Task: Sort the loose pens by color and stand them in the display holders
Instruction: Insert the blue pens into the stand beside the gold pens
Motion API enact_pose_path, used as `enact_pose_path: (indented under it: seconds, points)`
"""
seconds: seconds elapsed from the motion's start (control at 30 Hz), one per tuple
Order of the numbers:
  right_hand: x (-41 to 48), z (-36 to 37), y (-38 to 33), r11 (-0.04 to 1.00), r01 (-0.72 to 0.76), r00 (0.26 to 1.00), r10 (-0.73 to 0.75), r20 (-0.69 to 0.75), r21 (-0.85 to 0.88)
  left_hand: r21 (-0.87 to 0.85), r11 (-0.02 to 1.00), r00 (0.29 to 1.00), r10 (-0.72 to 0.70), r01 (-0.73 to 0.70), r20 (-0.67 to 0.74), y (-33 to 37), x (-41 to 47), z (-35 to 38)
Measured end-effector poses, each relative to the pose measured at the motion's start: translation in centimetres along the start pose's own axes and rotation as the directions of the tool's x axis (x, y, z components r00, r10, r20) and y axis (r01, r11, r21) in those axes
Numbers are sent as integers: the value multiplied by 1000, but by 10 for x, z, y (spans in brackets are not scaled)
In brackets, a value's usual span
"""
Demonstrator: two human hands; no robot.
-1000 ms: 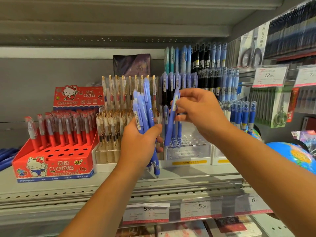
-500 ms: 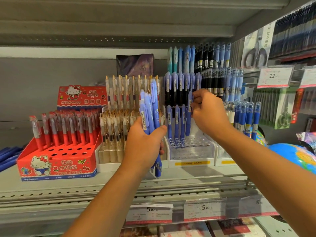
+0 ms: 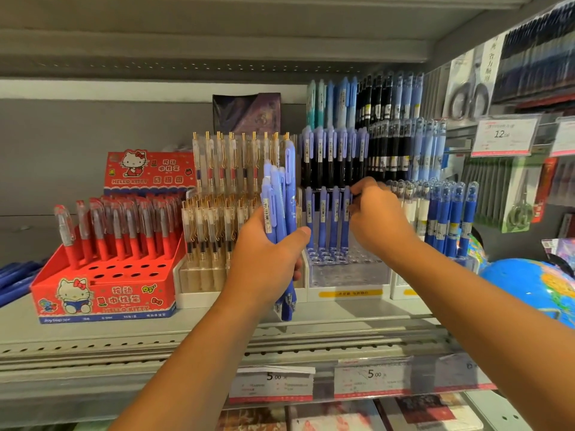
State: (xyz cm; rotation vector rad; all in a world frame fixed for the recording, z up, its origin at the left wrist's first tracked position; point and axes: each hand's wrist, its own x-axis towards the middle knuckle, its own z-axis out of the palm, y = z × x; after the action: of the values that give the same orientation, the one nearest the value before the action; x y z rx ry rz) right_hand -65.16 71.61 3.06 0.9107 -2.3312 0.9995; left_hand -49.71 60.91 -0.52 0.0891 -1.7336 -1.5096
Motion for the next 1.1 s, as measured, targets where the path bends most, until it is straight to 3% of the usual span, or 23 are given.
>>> enact_pose_path:
  seconds: [0.1, 0.2, 0.27, 0.33, 0.4, 0.47, 0.6, 0.77, 0.87, 1.0, 1.1]
  points:
    - [-5, 1, -4, 999, 50, 994, -48, -95, 15, 26, 1000, 1000, -7, 7, 20, -1, -1, -1]
    - [-12, -2, -14, 952, 243, 957, -204, -204, 187, 48, 999, 999, -8, 6, 34, -1, -1, 0]
    - [-19, -5, -22, 830, 279, 960, -249, -125, 483, 64, 998, 999, -5, 2, 43, 0, -1, 1]
    - [-25, -4, -28, 637, 184, 961, -275, -2, 748, 82, 997, 999, 5, -9, 54, 1, -1, 2]
    - [-28, -1, -34, 490, 110, 957, -286, 40, 865, 105, 994, 997, 12, -20, 73, 2, -1, 2]
    - [-29, 2, -39, 412, 78, 964, -262, 36, 908, 120, 992, 996, 17, -28, 90, 2, -2, 3]
    - [-28, 3, -40, 381, 62, 977, -211, 21, 922, 134, 991, 994, 14, -28, 105, 2, -2, 2]
    - [-23, -5, -32, 255, 22, 993, -122, 10, 967, 101, 995, 998, -12, 6, 65, 1, 0, 4]
    - [-17, -12, -27, 298, 63, 997, -60, -47, 952, 75, 996, 999, -45, 46, -13, -1, 3, 2]
    - [-8, -22, -17, 617, 186, 981, -74, -178, 765, 67, 996, 996, -62, 66, -67, -2, 5, 0]
    - [-5, -26, -11, 789, 230, 967, -118, -227, 569, 74, 995, 997, -57, 62, -60, -2, 5, 1]
